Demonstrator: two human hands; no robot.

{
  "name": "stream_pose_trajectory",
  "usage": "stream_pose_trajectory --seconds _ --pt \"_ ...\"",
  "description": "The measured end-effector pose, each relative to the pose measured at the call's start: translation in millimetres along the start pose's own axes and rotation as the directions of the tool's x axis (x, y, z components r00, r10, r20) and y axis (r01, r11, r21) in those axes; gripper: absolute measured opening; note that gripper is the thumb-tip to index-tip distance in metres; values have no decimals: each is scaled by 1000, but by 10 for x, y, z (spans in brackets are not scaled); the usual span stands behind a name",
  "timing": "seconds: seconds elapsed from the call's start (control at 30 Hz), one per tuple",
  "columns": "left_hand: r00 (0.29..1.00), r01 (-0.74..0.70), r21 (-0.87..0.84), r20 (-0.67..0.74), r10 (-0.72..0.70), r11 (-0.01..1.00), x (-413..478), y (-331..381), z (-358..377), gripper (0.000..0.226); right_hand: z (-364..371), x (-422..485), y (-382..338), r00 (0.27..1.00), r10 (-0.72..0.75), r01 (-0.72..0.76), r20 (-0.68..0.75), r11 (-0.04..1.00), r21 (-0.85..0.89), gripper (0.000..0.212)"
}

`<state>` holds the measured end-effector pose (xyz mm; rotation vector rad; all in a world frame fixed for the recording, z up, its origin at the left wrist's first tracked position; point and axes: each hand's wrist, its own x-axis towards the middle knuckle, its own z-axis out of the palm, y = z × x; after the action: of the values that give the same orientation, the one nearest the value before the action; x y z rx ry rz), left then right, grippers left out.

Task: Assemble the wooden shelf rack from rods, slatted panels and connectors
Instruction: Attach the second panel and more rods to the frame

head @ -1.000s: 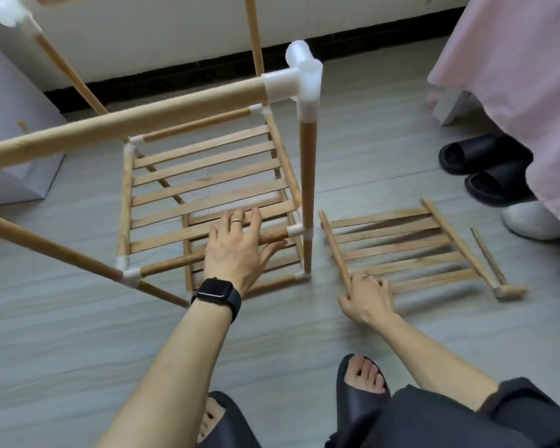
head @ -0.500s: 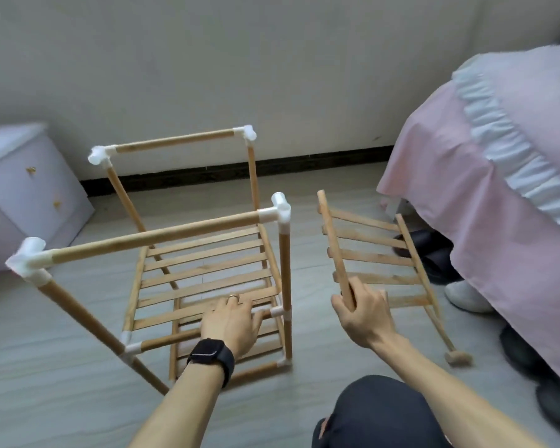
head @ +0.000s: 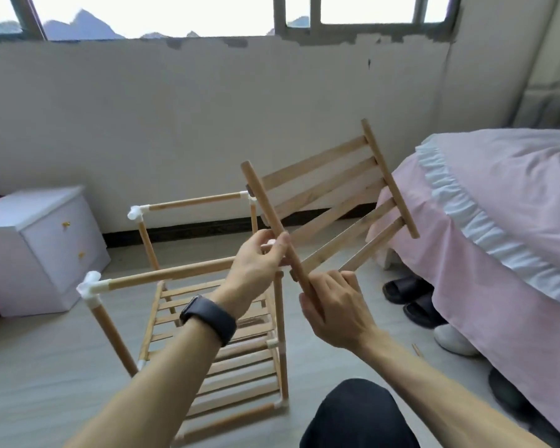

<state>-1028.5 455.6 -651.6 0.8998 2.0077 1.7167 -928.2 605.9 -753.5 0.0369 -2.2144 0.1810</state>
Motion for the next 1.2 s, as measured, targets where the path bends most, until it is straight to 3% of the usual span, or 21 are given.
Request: stream_pose_trajectory --seconds 0.17,0.27,0.37,0.47,0.53,0.67,0.73,0.8,0.87,0.93,1.03,1.13,1.2 --pt "992 -18 -336 -127 -26 942 -64 267 -138 20 -117 379 -190 996 -87 90 36 991 -97 25" --pt "978 -34 -443 -199 -62 896 -29 377 -238 16 -120 581 -300 990 -67 82 127 989 -119 37" --pt "934 -104 -447 -352 -68 888 29 452 -457 22 -106 736 -311 966 7 7 259 999 -53 66" --pt "872 -176 -455 -483 -76 873 77 560 -844 25 -111 869 -211 984 60 -61 169 998 4 73" --pt "843 -213 -405 -536 -42 889 71 618 -1131 23 -133 989 -86 975 188 -191 115 981 18 76" --pt "790 -205 -233 -613 20 951 34 579 -1638 29 -135 1224 162 884 457 -465 100 881 84 80" --pt "782 -207 -211 -623 32 955 10 549 -1837 32 -109 1329 255 801 537 -595 264 763 251 78" --pt "776 -212 -196 -629 43 957 -4 540 -1981 35 -75 1425 260 697 528 -716 485 548 433 76" --pt "767 -221 -191 -639 50 956 -9 543 -2081 36 -25 1493 198 652 493 -758 576 423 496 62" --pt "755 -213 -160 -653 58 964 -8 544 -2172 35 64 1531 135 670 487 -742 561 397 541 49" --pt "768 -185 -138 -638 55 973 -10 554 -2325 33 220 1561 75 707 483 -704 517 411 579 49" --pt "883 -9 -135 -466 -55 991 10 501 -2509 49 363 1581 49 695 542 -704 472 379 601 53" --pt "894 155 -65 -416 -168 986 6 387 -2606 63 458 1586 17 696 554 -700 456 383 603 50"
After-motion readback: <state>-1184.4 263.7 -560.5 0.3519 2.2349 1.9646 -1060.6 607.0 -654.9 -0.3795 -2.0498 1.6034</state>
